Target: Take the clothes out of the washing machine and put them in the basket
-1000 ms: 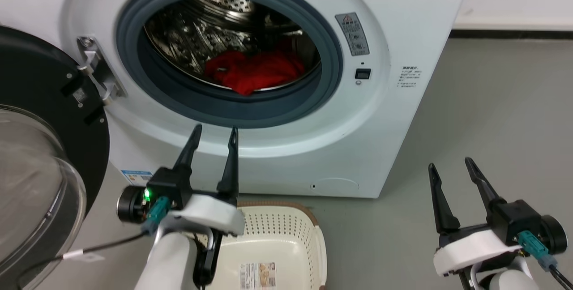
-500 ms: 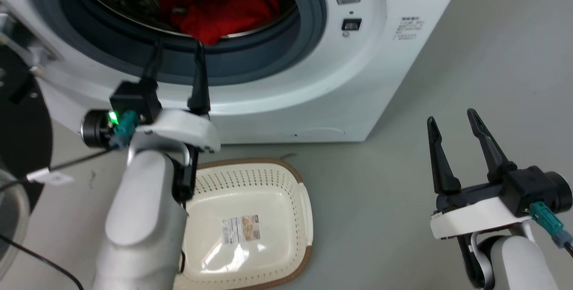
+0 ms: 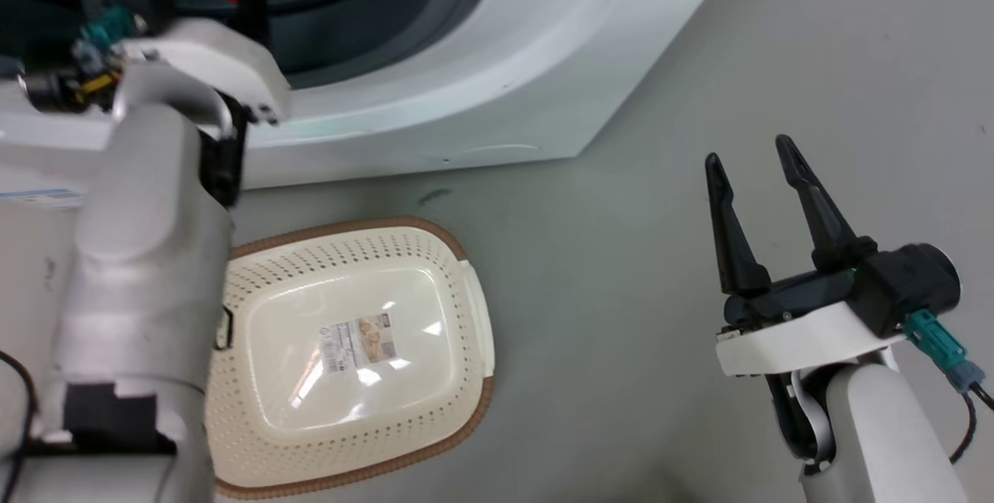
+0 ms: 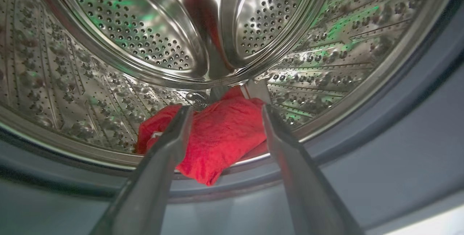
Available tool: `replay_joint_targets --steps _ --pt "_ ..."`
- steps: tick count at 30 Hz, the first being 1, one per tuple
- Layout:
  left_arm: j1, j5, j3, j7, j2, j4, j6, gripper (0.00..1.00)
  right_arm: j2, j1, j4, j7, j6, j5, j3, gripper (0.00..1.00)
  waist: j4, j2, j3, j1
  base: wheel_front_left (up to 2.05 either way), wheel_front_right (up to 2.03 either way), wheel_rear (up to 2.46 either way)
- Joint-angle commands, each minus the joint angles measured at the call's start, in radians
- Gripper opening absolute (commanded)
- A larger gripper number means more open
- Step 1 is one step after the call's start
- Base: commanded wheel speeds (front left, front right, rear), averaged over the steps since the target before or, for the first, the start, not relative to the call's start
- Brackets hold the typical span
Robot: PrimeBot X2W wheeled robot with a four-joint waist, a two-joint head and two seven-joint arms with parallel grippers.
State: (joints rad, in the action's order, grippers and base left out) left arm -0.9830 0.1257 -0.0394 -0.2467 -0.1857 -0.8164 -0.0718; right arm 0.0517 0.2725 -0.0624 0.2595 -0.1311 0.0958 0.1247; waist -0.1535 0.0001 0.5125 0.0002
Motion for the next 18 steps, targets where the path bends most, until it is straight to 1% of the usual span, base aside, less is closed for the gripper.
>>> replay_joint_targets --steps 1,8,9,10,15,16,17,18 --pt "-0.053 0.000 0.001 0.019 -0.023 -0.041 -0.008 1.00 -0.003 0.031 -0.004 0.005 0.001 0.015 0.012 1.00 -0.040 -0.0001 0.046 -0.0002 0.00 0.00 0.00" --pt "-0.242 -0.007 -0.018 0.166 -0.098 -0.196 -0.025 1.00 -0.002 0.079 0.004 0.006 0.001 0.056 0.049 1.00 -0.093 -0.0001 0.116 -0.0002 0.00 0.00 0.00" --pt "-0.242 -0.007 -0.018 0.166 -0.098 -0.196 -0.025 1.00 -0.002 0.079 0.004 0.006 0.001 0.056 0.049 1.00 -0.093 -0.0001 0.116 -0.0002 0.00 0.00 0.00" --pt "-0.260 -0.008 -0.024 0.192 -0.101 -0.215 -0.029 1.00 -0.003 0.083 0.004 0.006 0.001 0.060 0.052 1.00 -0.098 -0.0001 0.122 -0.0002 0.00 0.00 0.00" --pt "-0.371 -0.012 -0.051 0.351 -0.142 -0.295 -0.042 1.00 -0.003 0.103 0.007 0.006 0.001 0.086 0.068 1.00 -0.123 -0.0001 0.160 -0.0002 0.00 0.00 0.00" --pt "-0.384 -0.014 -0.059 0.386 -0.139 -0.310 -0.045 1.00 -0.002 0.103 0.006 0.006 0.001 0.089 0.070 1.00 -0.126 -0.0001 0.164 -0.0002 0.00 0.00 0.00" --pt "-0.435 -0.013 -0.070 0.485 -0.148 -0.345 -0.048 1.00 -0.002 0.109 0.004 0.006 0.001 0.098 0.077 1.00 -0.135 -0.0001 0.177 -0.0002 0.00 0.00 0.00" --pt "-0.451 -0.011 -0.070 0.523 -0.155 -0.359 -0.048 1.00 -0.002 0.113 0.003 0.006 0.001 0.101 0.080 1.00 -0.139 -0.0001 0.182 -0.0002 0.00 0.00 0.00"
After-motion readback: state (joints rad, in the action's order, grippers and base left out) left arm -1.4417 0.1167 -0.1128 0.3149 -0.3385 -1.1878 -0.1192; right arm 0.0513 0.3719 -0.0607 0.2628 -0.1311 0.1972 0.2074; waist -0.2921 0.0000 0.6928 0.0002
